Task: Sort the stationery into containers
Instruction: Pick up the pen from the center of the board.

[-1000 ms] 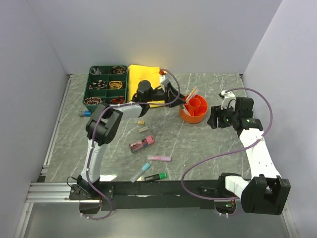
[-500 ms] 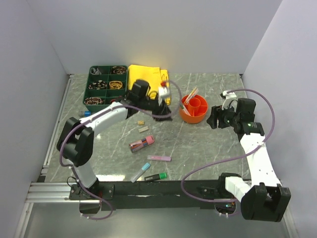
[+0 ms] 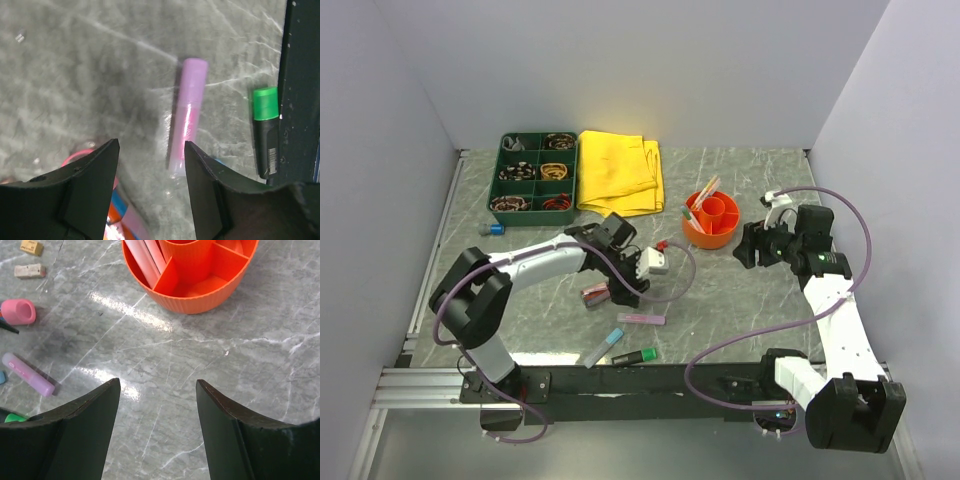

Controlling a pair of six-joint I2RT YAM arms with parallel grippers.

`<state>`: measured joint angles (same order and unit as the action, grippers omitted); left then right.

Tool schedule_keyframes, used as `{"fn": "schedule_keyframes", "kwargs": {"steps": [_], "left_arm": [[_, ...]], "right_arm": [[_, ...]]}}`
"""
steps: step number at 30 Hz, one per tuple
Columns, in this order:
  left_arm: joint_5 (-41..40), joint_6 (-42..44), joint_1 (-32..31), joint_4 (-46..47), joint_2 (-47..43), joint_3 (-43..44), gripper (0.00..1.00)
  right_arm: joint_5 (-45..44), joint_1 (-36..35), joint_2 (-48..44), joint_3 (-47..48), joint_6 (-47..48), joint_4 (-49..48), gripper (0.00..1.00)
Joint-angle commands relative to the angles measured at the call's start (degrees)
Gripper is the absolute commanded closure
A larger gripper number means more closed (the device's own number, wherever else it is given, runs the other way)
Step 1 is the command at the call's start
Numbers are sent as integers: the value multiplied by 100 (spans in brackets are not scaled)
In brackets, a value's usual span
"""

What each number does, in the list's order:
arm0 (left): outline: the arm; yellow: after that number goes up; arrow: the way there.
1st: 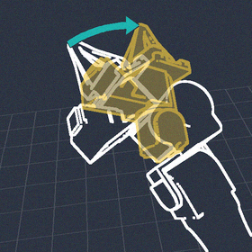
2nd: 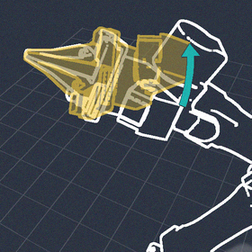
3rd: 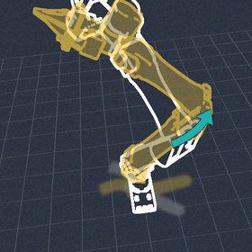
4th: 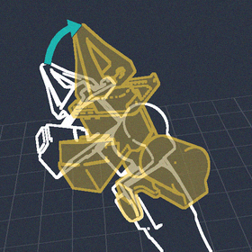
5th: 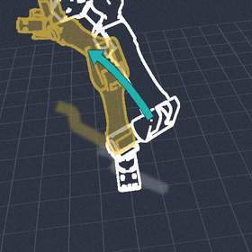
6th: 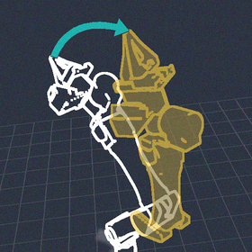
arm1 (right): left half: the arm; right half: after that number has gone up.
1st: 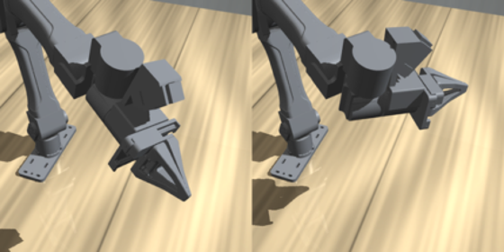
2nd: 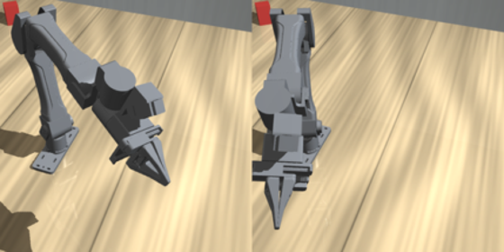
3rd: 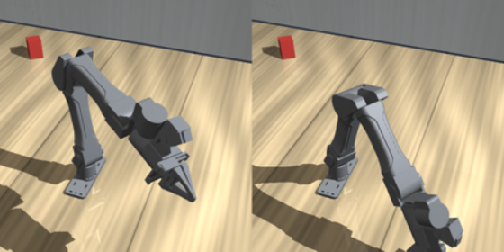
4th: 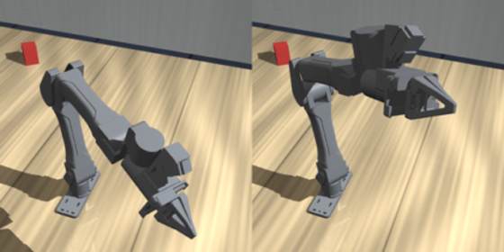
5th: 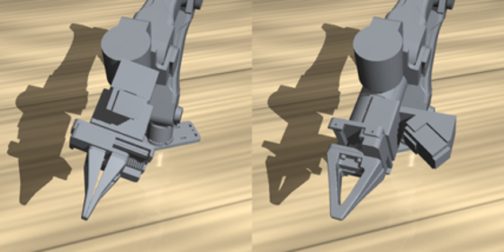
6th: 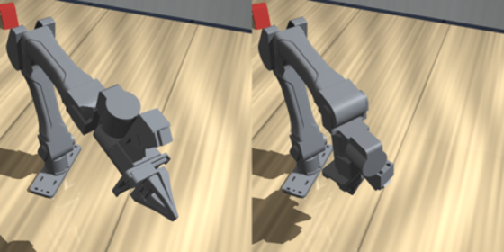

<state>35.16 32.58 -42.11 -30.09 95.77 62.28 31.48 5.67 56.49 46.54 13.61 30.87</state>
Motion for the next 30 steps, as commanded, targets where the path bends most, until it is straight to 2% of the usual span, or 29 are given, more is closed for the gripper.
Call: {"fn": "schedule_keyframes", "kwargs": {"steps": [1,10,11,20,25,30], "left_arm": [[-281,215,-385,-77,-15,222,39],[-544,21,-790,-225,847,926,37],[-571,12,-860,-243,926,952,32],[-755,-111,-1256,-182,1049,847,33],[-1010,-339,-1484,-15,1251,821,37],[-1520,-647,-1695,319,1296,610,49]], "right_arm": [[156,-5,-41,127,125,-37,30],[112,-5,-322,136,-15,77,30],[130,-5,-392,144,-59,51,30],[200,-5,-604,66,-139,33,30],[165,-5,-814,-66,-25,86,30],[165,-5,-990,-137,-42,94,30]]}}
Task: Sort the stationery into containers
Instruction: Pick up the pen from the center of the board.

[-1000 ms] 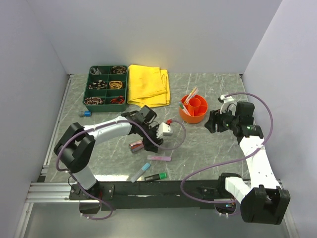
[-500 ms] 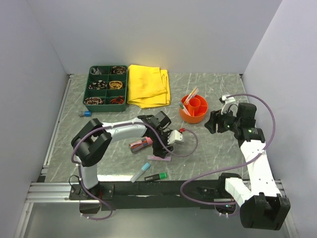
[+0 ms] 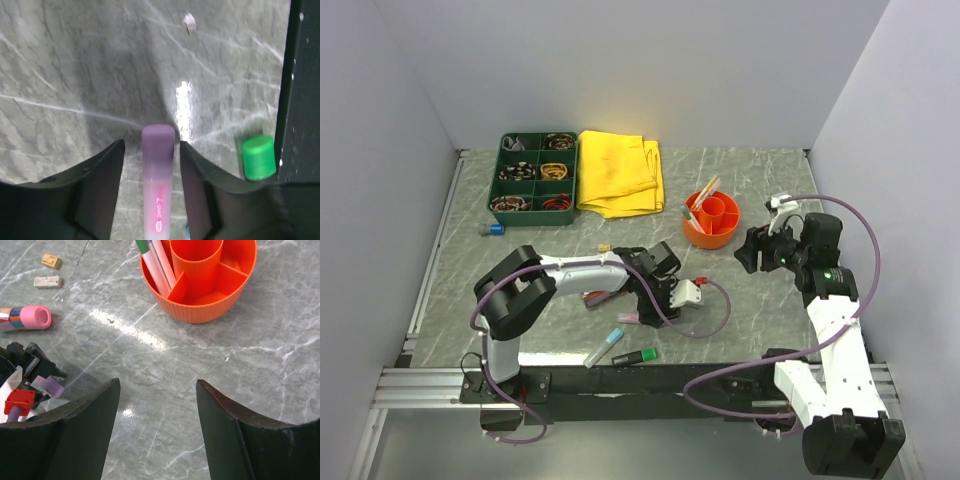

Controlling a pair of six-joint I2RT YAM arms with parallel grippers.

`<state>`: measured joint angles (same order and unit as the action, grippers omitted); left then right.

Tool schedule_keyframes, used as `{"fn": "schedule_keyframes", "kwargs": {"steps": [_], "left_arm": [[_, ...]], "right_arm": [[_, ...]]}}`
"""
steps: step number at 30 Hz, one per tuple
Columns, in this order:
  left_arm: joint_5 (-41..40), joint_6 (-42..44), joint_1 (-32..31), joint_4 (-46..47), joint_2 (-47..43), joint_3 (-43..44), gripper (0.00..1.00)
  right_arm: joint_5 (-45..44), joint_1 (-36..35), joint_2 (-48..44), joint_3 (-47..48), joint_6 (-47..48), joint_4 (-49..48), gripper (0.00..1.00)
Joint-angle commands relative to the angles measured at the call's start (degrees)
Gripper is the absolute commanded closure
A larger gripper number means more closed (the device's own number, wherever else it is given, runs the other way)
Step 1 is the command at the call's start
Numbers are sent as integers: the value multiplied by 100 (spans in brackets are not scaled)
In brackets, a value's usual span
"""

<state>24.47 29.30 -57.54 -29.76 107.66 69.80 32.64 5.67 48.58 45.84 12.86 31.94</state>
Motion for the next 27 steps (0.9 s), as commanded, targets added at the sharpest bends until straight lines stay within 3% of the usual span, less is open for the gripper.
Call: {"fn": "schedule_keyframes", "kwargs": {"steps": [1,7,10,15,17,20,21,27], "left_arm": [[-565,-372,-152,356,150,-160,52],[-699,-531,-83,288,186,-178,92],[-357,-504,128,-55,45,418,99],[548,-591,655,-479,62,2474,99],[1309,-863,998,-59,80,2967,99],[2269,-1293,1341,1661,1,2812,99],[2429,-1434,1385,2728,18,2768,99],[3370,-2893,1632,4879,1492,3883,99]], "right_arm": [[40,-5,-269,-76,23,-21,30],[-126,-5,-445,12,58,136,30],[-214,4,-454,135,146,312,30],[-399,-5,-489,171,103,286,30],[-495,-5,-533,118,-20,102,30],[-618,4,-656,30,-213,-161,28],[-741,4,-761,-5,-353,-249,27],[-1067,13,-622,21,-539,-400,26]]}}
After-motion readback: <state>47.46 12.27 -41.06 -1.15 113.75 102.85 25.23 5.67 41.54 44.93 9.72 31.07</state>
